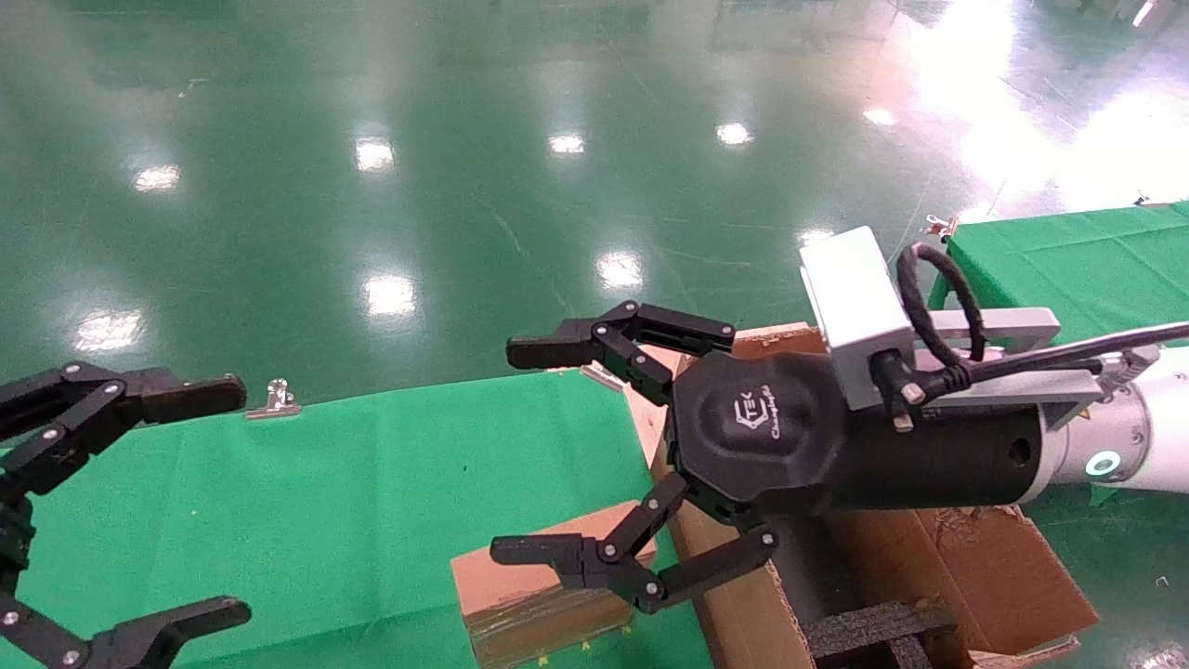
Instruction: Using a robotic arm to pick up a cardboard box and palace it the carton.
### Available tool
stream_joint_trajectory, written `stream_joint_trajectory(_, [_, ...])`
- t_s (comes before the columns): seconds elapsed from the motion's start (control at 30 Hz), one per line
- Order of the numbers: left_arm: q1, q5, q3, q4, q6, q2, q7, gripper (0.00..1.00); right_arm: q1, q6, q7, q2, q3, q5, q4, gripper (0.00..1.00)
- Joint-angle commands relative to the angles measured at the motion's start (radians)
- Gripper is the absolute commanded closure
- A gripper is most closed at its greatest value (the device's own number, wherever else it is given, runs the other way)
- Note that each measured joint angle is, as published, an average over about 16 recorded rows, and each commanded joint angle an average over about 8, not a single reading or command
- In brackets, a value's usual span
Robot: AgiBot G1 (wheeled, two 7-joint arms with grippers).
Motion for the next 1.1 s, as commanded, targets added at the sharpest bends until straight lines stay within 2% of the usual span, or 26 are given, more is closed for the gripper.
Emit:
stream_joint_trajectory(0.03, [0.0,0.0,0.0,0.0,0.0,0.0,0.0,0.0,0.0,0.0,0.0,0.0,0.0,0.0,0.0,0.0])
stream_joint_trajectory(0.43, [0.0,0.0,0.0,0.0,0.0,0.0,0.0,0.0,0.0,0.0,0.0,0.0,0.0,0.0,0.0,0.0])
stream_joint_trajectory(0.47, [0.0,0.0,0.0,0.0,0.0,0.0,0.0,0.07,0.0,0.0,0.0,0.0,0.0,0.0,0.0,0.0])
stream_joint_trajectory(0.7, [0.0,0.0,0.0,0.0,0.0,0.0,0.0,0.95,0.0,0.0,0.0,0.0,0.0,0.0,0.0,0.0])
stream_joint_trajectory(0.73, [0.0,0.0,0.0,0.0,0.0,0.0,0.0,1.0,0.0,0.0,0.0,0.0,0.0,0.0,0.0,0.0])
stream_joint_trajectory(1.1, [0.0,0.0,0.0,0.0,0.0,0.0,0.0,1.0,0.006,0.02,0.002,-0.001,-0.01,-0.034,0.005,0.0])
